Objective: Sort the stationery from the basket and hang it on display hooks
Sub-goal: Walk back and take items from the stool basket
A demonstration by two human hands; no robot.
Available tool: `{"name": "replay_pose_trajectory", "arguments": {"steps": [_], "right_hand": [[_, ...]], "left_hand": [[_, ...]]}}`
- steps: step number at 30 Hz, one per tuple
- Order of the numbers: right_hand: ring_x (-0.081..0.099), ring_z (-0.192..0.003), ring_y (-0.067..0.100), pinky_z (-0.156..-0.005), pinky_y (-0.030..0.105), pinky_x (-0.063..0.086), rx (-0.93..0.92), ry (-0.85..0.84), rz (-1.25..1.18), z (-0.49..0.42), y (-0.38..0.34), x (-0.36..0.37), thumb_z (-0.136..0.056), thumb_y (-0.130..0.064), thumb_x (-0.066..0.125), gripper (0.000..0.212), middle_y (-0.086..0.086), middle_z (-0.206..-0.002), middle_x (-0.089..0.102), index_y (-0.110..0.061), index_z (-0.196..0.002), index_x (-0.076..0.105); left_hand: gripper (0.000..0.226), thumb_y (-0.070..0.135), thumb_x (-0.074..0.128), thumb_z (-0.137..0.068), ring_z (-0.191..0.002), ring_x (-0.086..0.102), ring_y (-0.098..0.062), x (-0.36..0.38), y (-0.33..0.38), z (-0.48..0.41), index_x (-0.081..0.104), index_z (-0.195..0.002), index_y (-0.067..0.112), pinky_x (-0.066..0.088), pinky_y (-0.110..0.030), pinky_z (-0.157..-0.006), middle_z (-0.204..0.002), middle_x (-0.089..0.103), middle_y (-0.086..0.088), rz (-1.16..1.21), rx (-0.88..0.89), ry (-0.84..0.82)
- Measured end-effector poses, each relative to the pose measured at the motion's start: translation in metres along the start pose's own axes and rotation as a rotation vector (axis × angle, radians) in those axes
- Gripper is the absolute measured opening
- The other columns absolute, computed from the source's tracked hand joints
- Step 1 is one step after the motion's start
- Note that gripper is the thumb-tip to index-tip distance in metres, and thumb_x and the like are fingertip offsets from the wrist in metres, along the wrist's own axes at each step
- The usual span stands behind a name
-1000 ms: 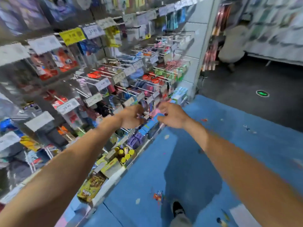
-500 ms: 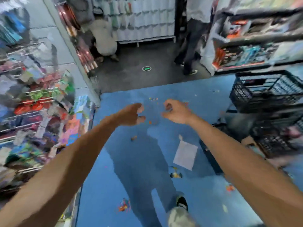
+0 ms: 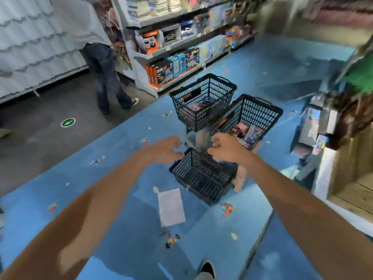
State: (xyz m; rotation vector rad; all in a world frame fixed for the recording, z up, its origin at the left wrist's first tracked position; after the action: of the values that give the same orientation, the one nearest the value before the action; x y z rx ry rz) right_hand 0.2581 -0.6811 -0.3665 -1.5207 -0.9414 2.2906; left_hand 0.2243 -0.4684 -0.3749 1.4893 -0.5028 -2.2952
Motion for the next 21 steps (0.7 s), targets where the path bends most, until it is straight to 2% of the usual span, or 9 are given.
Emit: {"name": "replay_pose_trajectory", "arguments": {"steps": [5, 8, 11, 12, 13, 15, 18, 20, 21], "right_hand": [[0.064, -0.106, 0.037, -0.093, 0.047, 0.051, 0.130, 0.126, -0.072, -0.013, 0.064, -0.056, -0.096, -0.026, 0.068, 0.036, 0.021, -0.113, 0.067, -0.005, -0.123, 0.056], [0.063, -0.103, 0.031, -0.086, 0.038, 0.048, 0.222, 0.177, -0.093, -0.025, 0.094, -0.080, -0.094, -0.025, 0.070, 0.035, 0.014, -0.110, 0.067, -0.005, -0.121, 0.059], [0.062, -0.103, 0.024, -0.086, 0.033, 0.049, 0.295, 0.214, -0.132, -0.044, 0.117, -0.098, -0.092, -0.028, 0.072, 0.034, 0.005, -0.109, 0.064, -0.015, -0.120, 0.058], [0.064, -0.103, 0.025, -0.087, 0.034, 0.050, 0.308, 0.224, -0.141, -0.053, 0.122, -0.103, -0.092, -0.028, 0.072, 0.031, 0.006, -0.109, 0.065, -0.017, -0.116, 0.057], [0.064, -0.101, 0.025, -0.086, 0.035, 0.050, 0.310, 0.235, -0.136, -0.063, 0.124, -0.109, -0.092, -0.028, 0.072, 0.028, 0.007, -0.106, 0.067, -0.017, -0.112, 0.056], [0.063, -0.091, 0.023, -0.081, 0.033, 0.048, 0.316, 0.260, -0.131, -0.086, 0.122, -0.123, -0.093, -0.026, 0.072, 0.022, 0.008, -0.096, 0.067, -0.013, -0.105, 0.059], [0.062, -0.084, 0.029, -0.078, 0.038, 0.049, 0.357, 0.294, -0.204, -0.124, 0.117, -0.137, -0.092, -0.021, 0.071, 0.025, 0.020, -0.086, 0.065, 0.003, -0.096, 0.063], [0.066, -0.084, 0.039, -0.077, 0.046, 0.054, 0.348, 0.313, -0.231, -0.154, 0.109, -0.141, -0.092, -0.019, 0.069, 0.037, 0.036, -0.103, 0.064, 0.013, -0.110, 0.062], [0.067, -0.086, 0.040, -0.080, 0.049, 0.055, 0.344, 0.312, -0.243, -0.168, 0.106, -0.141, -0.093, -0.019, 0.068, 0.039, 0.034, -0.108, 0.064, 0.010, -0.118, 0.060]], "left_hand": [[0.056, 0.031, 0.064, -0.100, -0.134, 0.051, -0.030, 0.000, 0.073, -0.081, 0.045, -0.149, 0.011, 0.043, -0.045, -0.112, -0.148, 0.047, -0.007, -0.089, 0.149, -0.094], [0.034, 0.036, 0.065, -0.096, -0.114, 0.059, -0.033, 0.001, 0.099, -0.127, 0.055, -0.119, 0.014, 0.049, -0.049, -0.101, -0.127, 0.057, -0.009, -0.156, 0.227, -0.145], [0.016, 0.022, 0.062, -0.100, -0.095, 0.049, -0.024, 0.000, 0.118, -0.172, 0.048, -0.097, 0.014, 0.042, -0.036, -0.085, -0.101, 0.048, -0.010, -0.188, 0.283, -0.185], [0.012, 0.023, 0.062, -0.101, -0.100, 0.052, -0.025, -0.003, 0.123, -0.183, 0.054, -0.102, 0.015, 0.042, -0.036, -0.089, -0.105, 0.051, -0.011, -0.193, 0.287, -0.199], [0.023, 0.027, 0.062, -0.101, -0.114, 0.055, -0.028, -0.006, 0.127, -0.194, 0.057, -0.119, 0.013, 0.044, -0.039, -0.098, -0.121, 0.056, -0.013, -0.203, 0.300, -0.209], [0.057, 0.032, 0.062, -0.102, -0.140, 0.045, -0.030, -0.017, 0.130, -0.215, 0.040, -0.150, 0.011, 0.039, -0.043, -0.115, -0.153, 0.045, -0.011, -0.226, 0.322, -0.234], [0.066, 0.034, 0.060, -0.104, -0.147, 0.038, -0.030, -0.038, 0.122, -0.248, 0.030, -0.157, 0.011, 0.036, -0.045, -0.119, -0.162, 0.035, -0.011, -0.228, 0.315, -0.264], [0.066, 0.035, 0.060, -0.104, -0.146, 0.039, -0.031, -0.057, 0.113, -0.275, 0.032, -0.156, 0.007, 0.036, -0.046, -0.118, -0.160, 0.036, -0.013, -0.254, 0.330, -0.245], [0.064, 0.035, 0.060, -0.103, -0.144, 0.041, -0.034, -0.067, 0.108, -0.288, 0.035, -0.153, 0.004, 0.037, -0.047, -0.116, -0.158, 0.039, -0.015, -0.267, 0.329, -0.232]]}}
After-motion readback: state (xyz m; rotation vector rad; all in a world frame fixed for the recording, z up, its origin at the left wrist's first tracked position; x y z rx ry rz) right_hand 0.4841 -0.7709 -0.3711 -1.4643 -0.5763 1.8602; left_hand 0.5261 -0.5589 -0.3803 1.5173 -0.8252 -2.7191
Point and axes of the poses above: each hand's wrist, its own z-axis away from the middle knuckle, its own x-axis out of the palm, y = z × x, the point moved 7 cm from there along -z, towards the middle knuckle
